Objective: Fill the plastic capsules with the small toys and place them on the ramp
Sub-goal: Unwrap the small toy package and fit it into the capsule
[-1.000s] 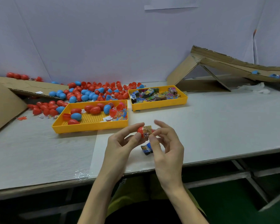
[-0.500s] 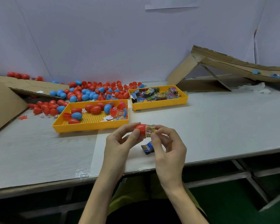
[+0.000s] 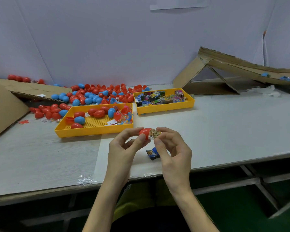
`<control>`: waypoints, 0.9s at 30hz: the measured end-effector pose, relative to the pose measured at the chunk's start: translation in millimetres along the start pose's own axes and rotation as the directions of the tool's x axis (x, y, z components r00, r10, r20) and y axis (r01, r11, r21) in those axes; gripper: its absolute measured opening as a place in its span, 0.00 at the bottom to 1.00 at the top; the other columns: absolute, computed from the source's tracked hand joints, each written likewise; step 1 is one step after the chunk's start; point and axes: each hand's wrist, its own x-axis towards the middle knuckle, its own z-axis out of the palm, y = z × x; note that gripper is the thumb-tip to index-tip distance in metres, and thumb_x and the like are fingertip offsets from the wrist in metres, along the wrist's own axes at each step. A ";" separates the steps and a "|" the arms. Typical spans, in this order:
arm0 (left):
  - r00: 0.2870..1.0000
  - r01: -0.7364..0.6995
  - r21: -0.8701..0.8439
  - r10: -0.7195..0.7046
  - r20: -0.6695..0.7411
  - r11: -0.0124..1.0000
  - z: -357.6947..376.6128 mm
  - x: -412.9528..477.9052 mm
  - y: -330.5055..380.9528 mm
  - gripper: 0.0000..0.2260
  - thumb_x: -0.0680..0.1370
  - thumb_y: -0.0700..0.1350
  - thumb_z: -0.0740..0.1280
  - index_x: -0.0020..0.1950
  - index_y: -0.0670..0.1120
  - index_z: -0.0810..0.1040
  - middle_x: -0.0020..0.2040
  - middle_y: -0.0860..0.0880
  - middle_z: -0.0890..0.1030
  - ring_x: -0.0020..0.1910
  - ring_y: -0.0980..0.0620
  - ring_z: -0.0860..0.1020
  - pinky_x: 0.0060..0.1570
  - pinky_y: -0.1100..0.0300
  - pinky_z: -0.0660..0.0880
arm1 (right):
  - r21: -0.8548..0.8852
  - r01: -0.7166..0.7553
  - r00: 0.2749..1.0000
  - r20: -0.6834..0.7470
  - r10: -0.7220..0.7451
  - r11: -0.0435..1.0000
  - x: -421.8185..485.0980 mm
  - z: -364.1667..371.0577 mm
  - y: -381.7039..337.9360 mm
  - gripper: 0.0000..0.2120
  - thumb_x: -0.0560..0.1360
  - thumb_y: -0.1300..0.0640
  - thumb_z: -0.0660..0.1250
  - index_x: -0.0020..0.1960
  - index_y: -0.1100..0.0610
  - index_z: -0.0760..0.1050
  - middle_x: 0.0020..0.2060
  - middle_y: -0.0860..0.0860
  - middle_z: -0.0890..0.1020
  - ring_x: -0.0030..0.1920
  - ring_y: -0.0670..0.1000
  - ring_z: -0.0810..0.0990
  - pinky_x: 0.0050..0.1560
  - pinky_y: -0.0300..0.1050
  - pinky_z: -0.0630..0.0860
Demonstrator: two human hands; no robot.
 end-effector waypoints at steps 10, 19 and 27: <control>0.999 0.017 -0.006 -0.017 0.034 1.000 -0.9 0.3 1.2 0.14 0.72 0.47 0.75 0.55 0.44 0.82 0.50 0.48 0.86 0.49 0.49 0.85 0.51 0.58 0.82 | -0.001 -0.009 1.000 -0.007 0.009 1.000 0.4 -0.5 -0.5 0.02 0.75 0.56 0.71 0.47 0.50 0.80 0.54 0.45 0.82 0.55 0.50 0.83 0.54 0.46 0.82; 0.999 0.006 0.039 -0.007 0.037 0.999 -0.7 -2.0 4.2 0.14 0.70 0.48 0.76 0.54 0.49 0.84 0.49 0.51 0.86 0.50 0.54 0.85 0.47 0.65 0.80 | 0.030 0.001 1.000 -0.018 -0.001 1.000 -1.4 0.1 -0.2 0.06 0.74 0.56 0.73 0.50 0.51 0.79 0.52 0.45 0.84 0.54 0.51 0.84 0.54 0.49 0.82; 0.999 0.025 0.030 -0.026 0.035 0.999 -0.2 -1.9 4.8 0.14 0.70 0.46 0.76 0.55 0.47 0.85 0.49 0.48 0.87 0.50 0.50 0.85 0.52 0.58 0.82 | 0.194 0.005 0.996 -0.089 0.012 0.981 -1.5 -0.3 0.2 0.10 0.78 0.54 0.63 0.59 0.54 0.76 0.52 0.46 0.84 0.57 0.49 0.81 0.54 0.39 0.79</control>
